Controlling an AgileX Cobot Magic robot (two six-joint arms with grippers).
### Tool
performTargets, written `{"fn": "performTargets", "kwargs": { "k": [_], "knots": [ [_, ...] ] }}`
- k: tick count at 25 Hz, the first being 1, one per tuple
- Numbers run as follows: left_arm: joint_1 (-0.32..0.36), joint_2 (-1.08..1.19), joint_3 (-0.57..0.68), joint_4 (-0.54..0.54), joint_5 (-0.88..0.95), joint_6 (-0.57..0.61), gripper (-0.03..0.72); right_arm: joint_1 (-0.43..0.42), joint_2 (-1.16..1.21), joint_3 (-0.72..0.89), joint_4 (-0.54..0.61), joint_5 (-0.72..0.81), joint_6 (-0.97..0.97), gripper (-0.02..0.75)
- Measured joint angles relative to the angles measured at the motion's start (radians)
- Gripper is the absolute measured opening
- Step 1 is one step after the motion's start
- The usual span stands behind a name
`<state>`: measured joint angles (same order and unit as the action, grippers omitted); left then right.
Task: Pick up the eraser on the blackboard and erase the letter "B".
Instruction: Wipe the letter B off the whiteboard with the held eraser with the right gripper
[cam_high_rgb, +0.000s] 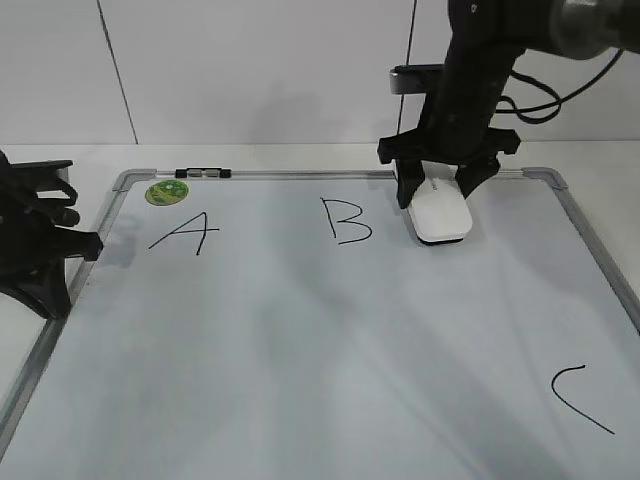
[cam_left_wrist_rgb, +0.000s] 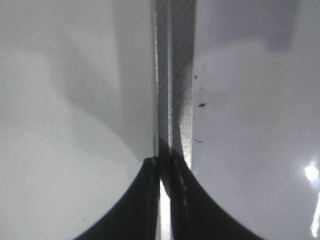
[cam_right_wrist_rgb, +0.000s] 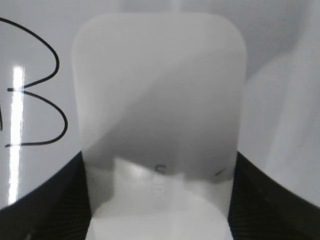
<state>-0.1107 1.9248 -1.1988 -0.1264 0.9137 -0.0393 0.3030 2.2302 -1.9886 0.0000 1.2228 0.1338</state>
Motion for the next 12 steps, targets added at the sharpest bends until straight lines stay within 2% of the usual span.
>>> {"fn": "performTargets", "kwargs": {
  "k": [12],
  "knots": [
    [0.0, 0.001, 0.0, 0.0, 0.002, 0.0, 0.024, 0.078, 0.169, -0.181, -0.015, 0.016, 0.0, 0.534]
  ]
}}
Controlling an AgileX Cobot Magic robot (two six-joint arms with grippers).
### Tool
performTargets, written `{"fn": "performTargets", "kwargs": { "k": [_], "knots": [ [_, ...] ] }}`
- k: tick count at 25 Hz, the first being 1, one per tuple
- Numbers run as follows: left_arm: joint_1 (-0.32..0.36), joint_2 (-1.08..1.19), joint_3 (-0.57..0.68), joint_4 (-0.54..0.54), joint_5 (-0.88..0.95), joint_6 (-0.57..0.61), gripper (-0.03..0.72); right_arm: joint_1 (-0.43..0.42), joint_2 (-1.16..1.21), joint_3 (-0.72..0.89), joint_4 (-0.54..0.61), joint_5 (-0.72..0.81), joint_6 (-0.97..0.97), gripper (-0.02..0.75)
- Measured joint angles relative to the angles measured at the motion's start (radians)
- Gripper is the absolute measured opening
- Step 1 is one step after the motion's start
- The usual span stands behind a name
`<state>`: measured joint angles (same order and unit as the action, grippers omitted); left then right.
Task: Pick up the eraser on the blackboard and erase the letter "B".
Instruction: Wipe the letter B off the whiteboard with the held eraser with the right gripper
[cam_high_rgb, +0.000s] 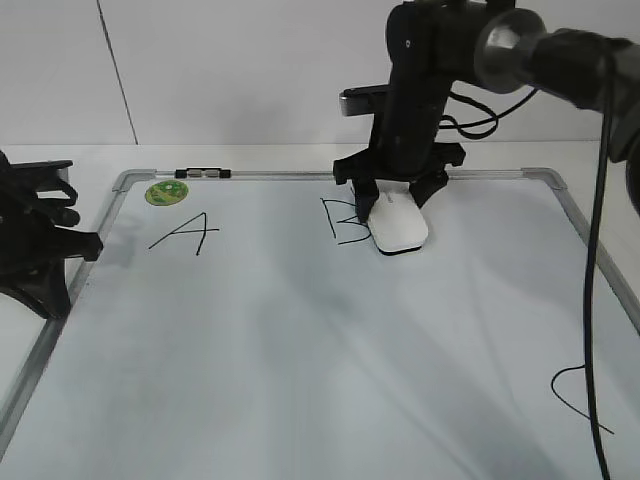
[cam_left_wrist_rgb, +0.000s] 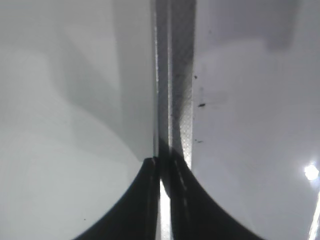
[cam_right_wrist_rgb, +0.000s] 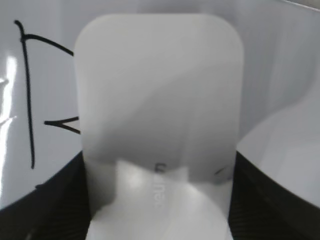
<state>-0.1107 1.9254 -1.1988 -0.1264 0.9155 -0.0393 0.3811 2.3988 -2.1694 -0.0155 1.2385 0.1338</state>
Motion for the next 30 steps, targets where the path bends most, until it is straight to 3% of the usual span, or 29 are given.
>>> {"fn": "performTargets", "kwargs": {
  "k": [17, 24, 30],
  "knots": [
    [0.0, 0.0, 0.0, 0.002, 0.002, 0.0, 0.026, 0.046, 0.053, -0.059, -0.033, 0.012, -0.006, 0.534],
    [0.0, 0.0, 0.0, 0.002, 0.004, 0.0, 0.027, 0.159, 0.055, -0.059, -0.011, 0.005, -0.017, 0.534],
    [0.0, 0.0, 0.0, 0.002, 0.006, 0.0, 0.029, 0.186, 0.056, -0.059, 0.009, 0.005, -0.02, 0.534]
  ]
}}
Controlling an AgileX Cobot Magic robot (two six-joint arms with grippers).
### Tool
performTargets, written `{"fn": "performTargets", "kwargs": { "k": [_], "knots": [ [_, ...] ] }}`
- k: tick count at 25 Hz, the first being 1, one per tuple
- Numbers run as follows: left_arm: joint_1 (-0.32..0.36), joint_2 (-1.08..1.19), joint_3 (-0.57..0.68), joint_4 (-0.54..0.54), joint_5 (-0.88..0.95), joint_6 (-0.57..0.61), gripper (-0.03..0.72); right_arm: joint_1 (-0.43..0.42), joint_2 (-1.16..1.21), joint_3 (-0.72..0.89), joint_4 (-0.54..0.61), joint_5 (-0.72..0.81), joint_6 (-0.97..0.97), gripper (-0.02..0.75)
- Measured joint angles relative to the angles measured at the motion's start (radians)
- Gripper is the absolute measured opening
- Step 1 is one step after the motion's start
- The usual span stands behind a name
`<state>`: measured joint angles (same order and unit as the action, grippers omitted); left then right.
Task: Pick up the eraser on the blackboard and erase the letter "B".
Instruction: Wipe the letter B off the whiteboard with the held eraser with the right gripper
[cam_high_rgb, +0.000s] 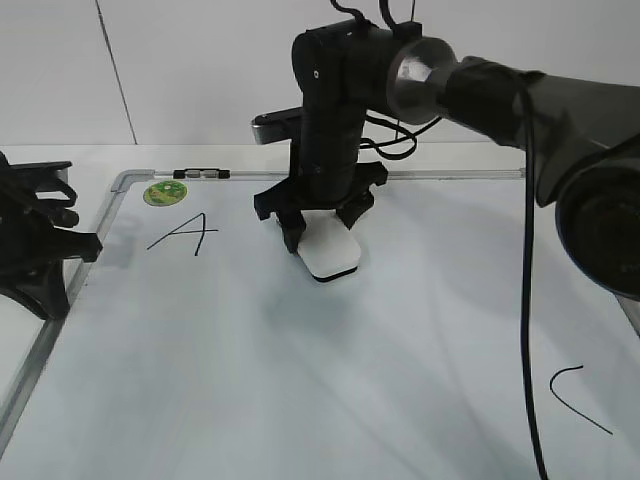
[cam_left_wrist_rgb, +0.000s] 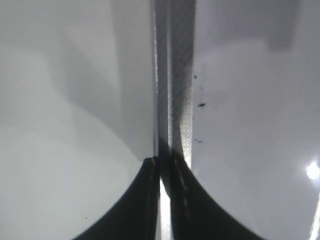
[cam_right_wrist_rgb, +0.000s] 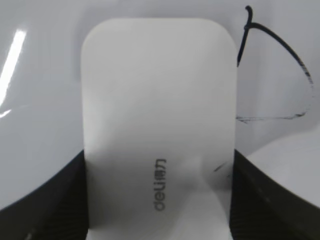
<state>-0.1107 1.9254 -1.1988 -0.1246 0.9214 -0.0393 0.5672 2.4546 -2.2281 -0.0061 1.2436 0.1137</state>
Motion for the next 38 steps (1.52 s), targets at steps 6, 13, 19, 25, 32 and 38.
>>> {"fn": "performTargets", "kwargs": {
  "k": [6, 13, 19, 25, 32, 38],
  "knots": [
    [0.0, 0.0, 0.0, 0.0, 0.0, 0.0, 0.029, -0.028, 0.0, 0.0, -0.009, -0.003, 0.085, 0.534],
    [0.0, 0.002, 0.0, 0.0, -0.002, 0.0, 0.031, -0.16, 0.0, -0.004, 0.006, -0.011, 0.134, 0.533],
    [0.0, 0.002, 0.0, 0.0, -0.002, 0.0, 0.031, -0.23, 0.0, -0.004, 0.006, -0.015, 0.14, 0.533],
    [0.0, 0.002, 0.0, 0.002, 0.005, 0.0, 0.032, -0.193, 0.0, -0.004, 0.0, -0.015, 0.114, 0.533],
    [0.0, 0.002, -0.002, 0.003, 0.007, 0.0, 0.032, -0.096, 0.0, -0.004, 0.034, -0.015, 0.093, 0.533],
    [0.0, 0.002, -0.002, 0.003, 0.011, 0.0, 0.032, -0.065, 0.0, -0.004, 0.041, -0.015, 0.068, 0.533]
  ]
}}
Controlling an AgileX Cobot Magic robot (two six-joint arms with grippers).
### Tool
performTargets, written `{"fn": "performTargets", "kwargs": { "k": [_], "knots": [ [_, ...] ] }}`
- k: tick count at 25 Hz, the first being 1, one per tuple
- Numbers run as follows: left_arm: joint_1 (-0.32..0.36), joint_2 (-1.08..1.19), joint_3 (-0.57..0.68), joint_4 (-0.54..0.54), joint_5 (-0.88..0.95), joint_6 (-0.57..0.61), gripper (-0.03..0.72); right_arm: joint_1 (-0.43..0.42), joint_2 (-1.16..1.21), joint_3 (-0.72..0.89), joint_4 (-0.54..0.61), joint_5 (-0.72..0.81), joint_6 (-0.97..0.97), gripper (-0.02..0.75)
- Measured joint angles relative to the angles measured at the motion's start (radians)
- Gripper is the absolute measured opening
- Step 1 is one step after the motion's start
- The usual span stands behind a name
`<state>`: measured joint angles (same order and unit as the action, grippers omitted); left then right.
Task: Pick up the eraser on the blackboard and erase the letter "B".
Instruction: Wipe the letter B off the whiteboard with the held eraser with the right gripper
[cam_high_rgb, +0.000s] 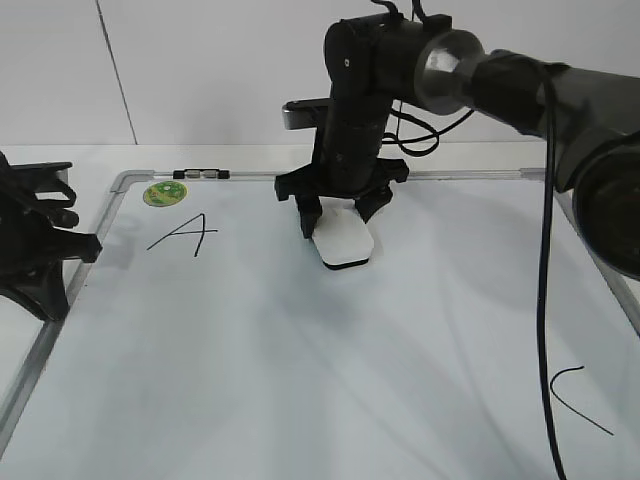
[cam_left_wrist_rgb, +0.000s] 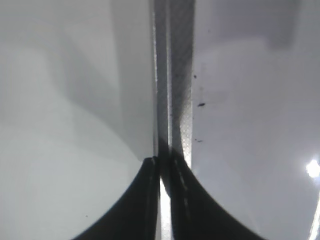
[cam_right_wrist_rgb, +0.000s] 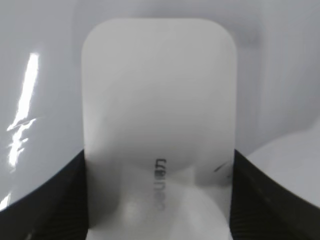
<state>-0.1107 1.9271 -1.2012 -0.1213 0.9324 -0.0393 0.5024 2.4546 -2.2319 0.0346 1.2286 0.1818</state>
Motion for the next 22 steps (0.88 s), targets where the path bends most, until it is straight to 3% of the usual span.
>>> {"fn": "performTargets", "kwargs": {
  "k": [5, 11, 22],
  "knots": [
    [0.0, 0.0, 0.0, 0.0, 0.0, 0.0, 0.032, -0.01, 0.015, -0.033, -0.012, 0.017, 0.0, 0.533],
    [0.0, 0.0, 0.0, 0.0, 0.0, 0.0, 0.032, -0.045, 0.104, -0.205, -0.001, 0.041, 0.008, 0.533],
    [0.0, 0.0, 0.0, 0.002, 0.0, 0.0, 0.032, -0.043, 0.116, -0.228, -0.035, 0.043, 0.013, 0.533]
  ]
}}
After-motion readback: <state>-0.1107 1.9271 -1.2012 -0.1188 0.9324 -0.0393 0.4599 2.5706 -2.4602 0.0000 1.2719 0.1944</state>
